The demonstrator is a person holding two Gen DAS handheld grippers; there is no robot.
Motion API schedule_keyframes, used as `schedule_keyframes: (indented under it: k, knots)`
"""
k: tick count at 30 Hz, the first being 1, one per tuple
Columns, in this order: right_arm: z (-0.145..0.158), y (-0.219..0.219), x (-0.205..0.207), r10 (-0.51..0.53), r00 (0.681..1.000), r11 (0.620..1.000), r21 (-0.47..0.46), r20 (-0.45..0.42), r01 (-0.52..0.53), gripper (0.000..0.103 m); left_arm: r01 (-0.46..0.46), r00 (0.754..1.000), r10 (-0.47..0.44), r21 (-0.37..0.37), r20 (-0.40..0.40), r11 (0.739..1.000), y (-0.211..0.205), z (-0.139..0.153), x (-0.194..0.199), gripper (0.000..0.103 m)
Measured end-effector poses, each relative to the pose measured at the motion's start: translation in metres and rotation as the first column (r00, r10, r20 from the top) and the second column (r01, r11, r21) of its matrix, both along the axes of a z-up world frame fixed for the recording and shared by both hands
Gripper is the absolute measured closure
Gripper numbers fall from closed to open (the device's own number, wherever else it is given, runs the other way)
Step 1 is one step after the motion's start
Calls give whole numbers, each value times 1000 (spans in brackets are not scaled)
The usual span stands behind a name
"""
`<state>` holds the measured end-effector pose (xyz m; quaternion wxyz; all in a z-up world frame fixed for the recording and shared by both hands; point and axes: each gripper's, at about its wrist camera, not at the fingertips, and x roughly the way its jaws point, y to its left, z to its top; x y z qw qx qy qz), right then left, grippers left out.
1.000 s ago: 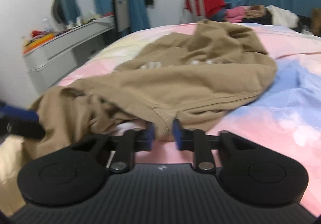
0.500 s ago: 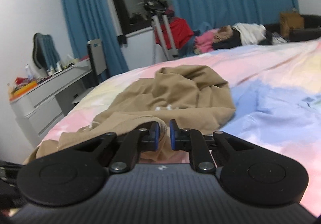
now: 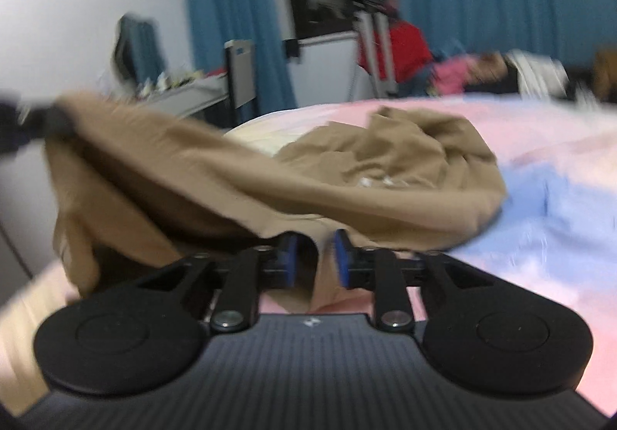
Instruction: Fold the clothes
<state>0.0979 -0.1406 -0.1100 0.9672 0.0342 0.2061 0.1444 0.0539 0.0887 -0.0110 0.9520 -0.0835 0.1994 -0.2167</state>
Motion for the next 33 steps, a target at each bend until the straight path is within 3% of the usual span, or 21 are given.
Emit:
schedule_keyframes:
  k: [4,6,8,9,10,14,16,18,21,25,28,33]
  knots:
    - [-5,22,-3,14,998,991,-134,65,-5,62,7,1000,-7,1,2,1000,-1,0,-3,93]
    - [-7,21,1,-59,995,982,-172,83,73,62,-1,1000,1,4,-5,1000,0,-1,-3,93]
    - [-8,8,7,-134,990,981,-135,48,139,69,-10,1000,11,16,-21,1000,2,-4,-3,93]
    - [-8,-2,11,-164,986,981,-102,22,165,77,-14,999,15,28,-32,1000,0,-6,-2,93]
    - [-8,-11,12,-180,984,982,-55,-1,180,91,-18,999,20,48,-47,999,-3,-10,0,93]
    - [0,-28,6,-199,980,978,64,4,198,94,-26,995,40,145,-96,989,-17,-28,6,92]
    - [6,-31,0,-191,981,977,105,30,187,94,-29,993,50,188,-107,982,-25,-38,7,86]
    - [11,-32,-4,-183,982,976,127,54,175,94,-31,992,59,238,-109,971,-33,-46,7,68]
    - [17,-35,-10,-176,982,976,146,73,164,94,-33,994,66,334,-87,942,-48,-58,3,44]
    - [25,-41,-18,-180,979,968,192,97,159,94,-37,997,67,472,-46,881,-77,-78,-8,31]
    - [31,-46,-24,-191,973,959,236,127,157,94,-103,992,125,535,-4,838,-95,-94,-14,26]
    - [39,-50,-33,-244,951,948,251,190,194,94,-322,932,359,560,46,764,-105,-109,-7,21]
